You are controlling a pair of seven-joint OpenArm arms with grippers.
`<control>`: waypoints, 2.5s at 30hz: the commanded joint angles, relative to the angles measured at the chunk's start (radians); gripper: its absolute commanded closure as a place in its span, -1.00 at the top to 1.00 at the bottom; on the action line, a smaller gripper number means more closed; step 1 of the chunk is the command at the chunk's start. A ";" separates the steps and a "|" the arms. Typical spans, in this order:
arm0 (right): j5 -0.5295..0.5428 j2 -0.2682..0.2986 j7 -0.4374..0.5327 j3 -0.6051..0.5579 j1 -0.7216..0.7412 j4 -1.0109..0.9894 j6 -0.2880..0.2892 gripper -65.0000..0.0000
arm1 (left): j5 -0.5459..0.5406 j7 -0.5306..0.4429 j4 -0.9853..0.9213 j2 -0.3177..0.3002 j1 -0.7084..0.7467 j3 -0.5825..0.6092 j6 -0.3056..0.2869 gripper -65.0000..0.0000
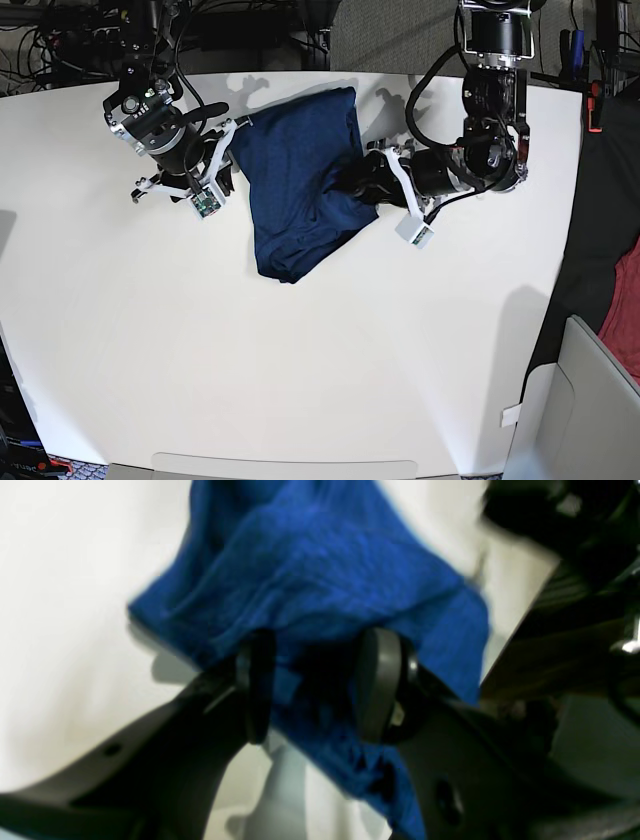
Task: Fold the T-shirt properly
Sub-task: 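Tuck the loose edge under the bundle with the left gripper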
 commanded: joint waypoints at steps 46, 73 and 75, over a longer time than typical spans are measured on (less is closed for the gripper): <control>0.014 -0.003 0.022 0.001 0.023 0.021 -0.002 -0.64 | -0.325 0.033 -0.011 0.046 -0.015 0.020 -0.005 -0.24; 0.017 -0.019 0.022 -0.001 0.013 0.027 -0.002 -0.64 | -0.219 -0.042 0.032 -0.049 -0.049 -0.052 -0.005 -0.24; 0.018 -0.021 0.022 -0.001 0.013 0.027 -0.002 -0.64 | -0.219 -0.037 0.064 -0.048 -0.049 -0.050 -0.005 -0.24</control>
